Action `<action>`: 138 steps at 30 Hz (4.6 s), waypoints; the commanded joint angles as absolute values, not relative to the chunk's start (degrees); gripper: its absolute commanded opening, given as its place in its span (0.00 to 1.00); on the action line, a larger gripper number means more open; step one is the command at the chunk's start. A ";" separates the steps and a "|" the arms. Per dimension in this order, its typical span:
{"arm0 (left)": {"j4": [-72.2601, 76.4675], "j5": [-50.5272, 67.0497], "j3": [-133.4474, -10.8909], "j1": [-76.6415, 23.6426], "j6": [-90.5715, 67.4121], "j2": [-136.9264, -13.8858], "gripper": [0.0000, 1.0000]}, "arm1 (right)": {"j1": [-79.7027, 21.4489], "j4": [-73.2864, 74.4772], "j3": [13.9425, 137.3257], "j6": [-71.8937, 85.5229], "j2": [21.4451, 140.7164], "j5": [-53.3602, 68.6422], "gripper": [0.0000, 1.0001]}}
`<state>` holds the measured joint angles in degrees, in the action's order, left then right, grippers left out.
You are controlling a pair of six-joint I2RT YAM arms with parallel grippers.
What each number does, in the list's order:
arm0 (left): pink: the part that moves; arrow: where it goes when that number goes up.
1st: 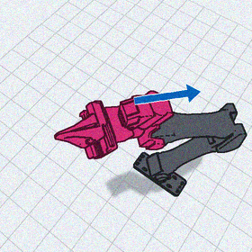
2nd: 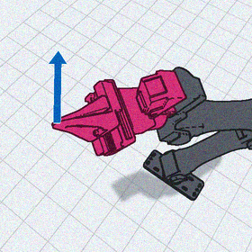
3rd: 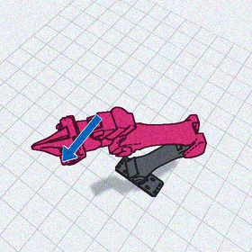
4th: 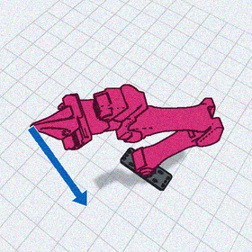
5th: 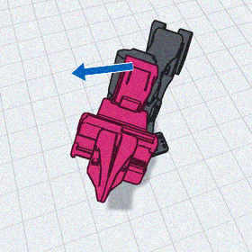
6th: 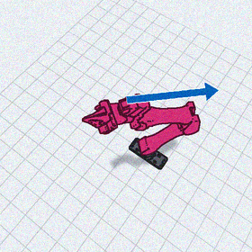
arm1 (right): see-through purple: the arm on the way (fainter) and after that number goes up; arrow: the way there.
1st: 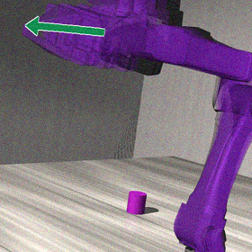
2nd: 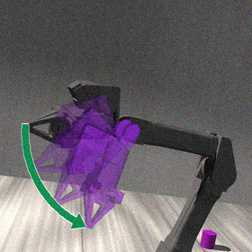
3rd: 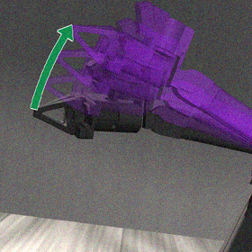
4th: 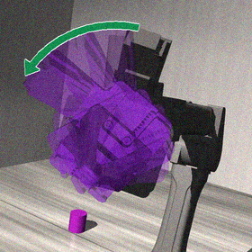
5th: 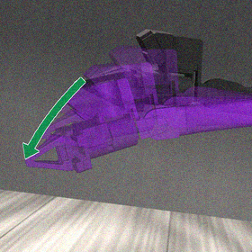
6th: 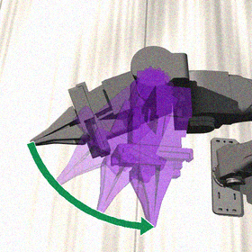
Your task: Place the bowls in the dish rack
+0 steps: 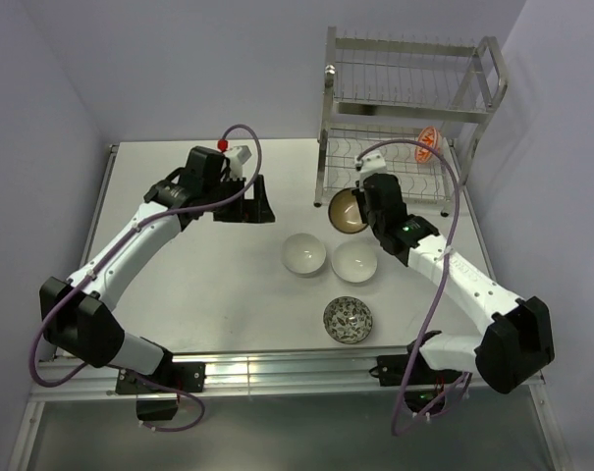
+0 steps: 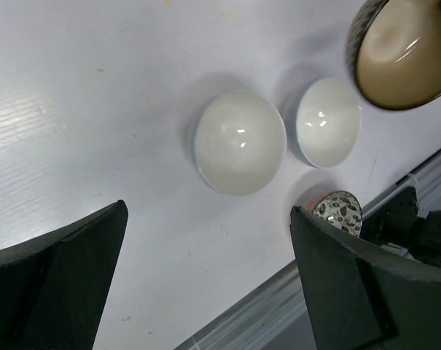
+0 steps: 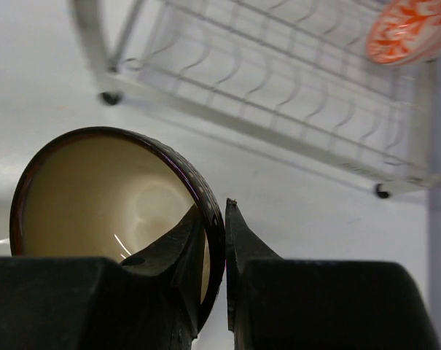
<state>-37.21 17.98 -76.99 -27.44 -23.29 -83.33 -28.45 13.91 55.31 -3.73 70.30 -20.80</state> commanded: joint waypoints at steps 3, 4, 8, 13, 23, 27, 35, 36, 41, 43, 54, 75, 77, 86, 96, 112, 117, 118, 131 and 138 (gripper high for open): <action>-35.16 15.47 -78.66 -24.61 -21.89 -82.79 0.99 | -21.81 -8.24 52.57 -13.60 70.48 -26.27 0.00; -34.81 15.12 -78.58 -24.35 -21.97 -82.97 1.00 | -21.01 -12.44 52.30 -14.23 71.27 -27.67 0.00; -34.02 14.33 -77.78 -23.82 -21.80 -83.23 0.99 | -17.41 -17.57 53.00 -15.03 74.52 -30.05 0.00; -34.63 13.71 -77.69 -22.94 -21.36 -84.37 1.00 | -14.16 -25.12 53.70 -16.96 80.14 -32.78 0.00; -34.37 15.03 -77.08 -20.92 -20.48 -84.90 1.00 | -10.73 -38.84 55.37 -20.82 88.85 -34.19 0.00; -33.84 15.38 -76.64 -20.04 -20.21 -84.99 1.00 | -9.84 -41.21 56.34 -21.71 91.84 -33.93 0.00; -33.75 15.99 -77.52 -19.69 -18.90 -85.78 0.99 | -8.61 -41.57 60.37 -22.33 97.11 -34.72 0.00; -33.75 16.08 -77.52 -19.60 -18.72 -85.96 1.00 | -8.27 -42.53 60.47 -22.50 98.08 -34.54 0.00; -33.22 16.08 -77.43 -19.25 -18.54 -86.22 1.00 | -7.56 -44.38 61.43 -23.64 100.54 -34.19 0.00; -33.05 16.17 -77.26 -18.99 -18.46 -86.31 1.00 | -7.30 -45.70 61.78 -24.78 101.60 -34.10 0.00; -31.90 16.17 -77.43 -18.19 -18.37 -88.24 1.00 | -5.36 -47.37 68.55 -28.56 109.50 -35.07 0.00; -30.41 17.84 -74.10 -17.14 -19.78 -87.72 1.00 | -5.10 -42.54 90.51 -37.00 123.48 -48.77 0.00; -30.24 18.02 -74.00 -16.88 -19.69 -87.71 1.00 | -5.19 -41.92 91.67 -37.53 124.62 -49.04 0.00; -29.44 18.90 -72.60 -15.73 -19.60 -87.10 0.99 | -5.19 -45.25 97.20 -45.34 130.59 -49.92 0.00; -28.48 19.69 -70.31 -14.15 -19.25 -86.57 1.00 | -5.19 -48.86 102.48 -53.43 136.05 -49.40 0.00; -27.51 21.27 -68.38 -11.78 -18.81 -85.87 1.00 | -5.27 -48.60 111.18 -59.59 142.11 -48.87 0.00; -27.77 21.53 -68.12 -11.08 -18.72 -85.69 1.00 | -5.27 -50.10 113.38 -63.01 144.75 -48.69 0.00; -27.69 21.62 -68.03 -10.90 -18.72 -85.69 0.99 | -5.36 -50.01 113.73 -63.37 145.02 -48.78 0.00; -27.60 21.97 -68.20 -10.46 -18.54 -86.04 1.00 | -5.80 -48.25 114.61 -64.69 146.51 -48.25 0.00; -27.42 22.32 -67.85 -10.37 -18.63 -86.05 1.00 | -6.42 -44.66 116.01 -63.12 147.13 -49.48 0.02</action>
<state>-29.30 21.15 -67.72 -10.68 -19.16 -87.57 -5.91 -43.72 112.62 -64.01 147.68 -48.53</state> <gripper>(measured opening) 0.995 0.183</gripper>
